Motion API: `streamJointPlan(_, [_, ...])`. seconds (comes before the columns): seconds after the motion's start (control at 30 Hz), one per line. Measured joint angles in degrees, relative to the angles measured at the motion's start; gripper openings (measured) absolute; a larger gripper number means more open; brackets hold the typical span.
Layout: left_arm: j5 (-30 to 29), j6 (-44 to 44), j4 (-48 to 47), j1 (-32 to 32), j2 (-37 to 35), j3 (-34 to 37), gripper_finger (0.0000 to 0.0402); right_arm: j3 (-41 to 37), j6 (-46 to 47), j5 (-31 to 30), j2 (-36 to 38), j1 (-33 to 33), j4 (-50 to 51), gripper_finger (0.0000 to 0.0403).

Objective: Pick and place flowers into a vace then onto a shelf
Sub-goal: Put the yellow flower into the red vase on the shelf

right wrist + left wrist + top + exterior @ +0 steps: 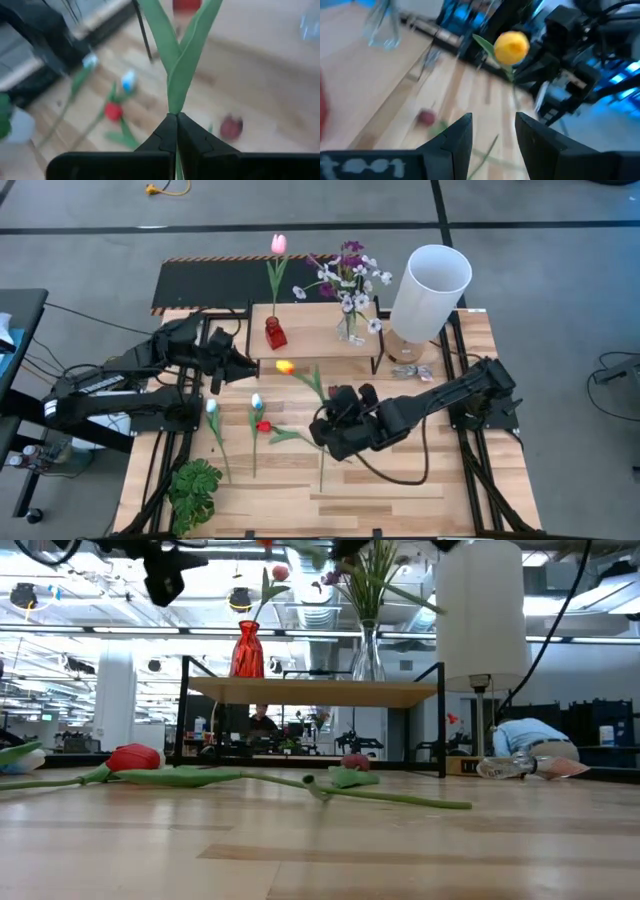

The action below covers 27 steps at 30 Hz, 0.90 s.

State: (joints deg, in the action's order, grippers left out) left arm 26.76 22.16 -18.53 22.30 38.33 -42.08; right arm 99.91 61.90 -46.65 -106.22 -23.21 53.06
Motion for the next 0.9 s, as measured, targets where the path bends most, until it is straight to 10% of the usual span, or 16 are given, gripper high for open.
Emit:
streamJointPlan(0.4, [-7.56,7.95,41.81,-10.72,4.07,10.44,0.0137,0.01,-29.12,-5.80,1.97,3.55,-27.51,0.0000])
streamJointPlan(0.9, [-17.05,2.15,52.77,-16.57,12.75,10.49,0.0137,0.01,-37.03,6.62,1.93,7.29,-38.65,0.0000])
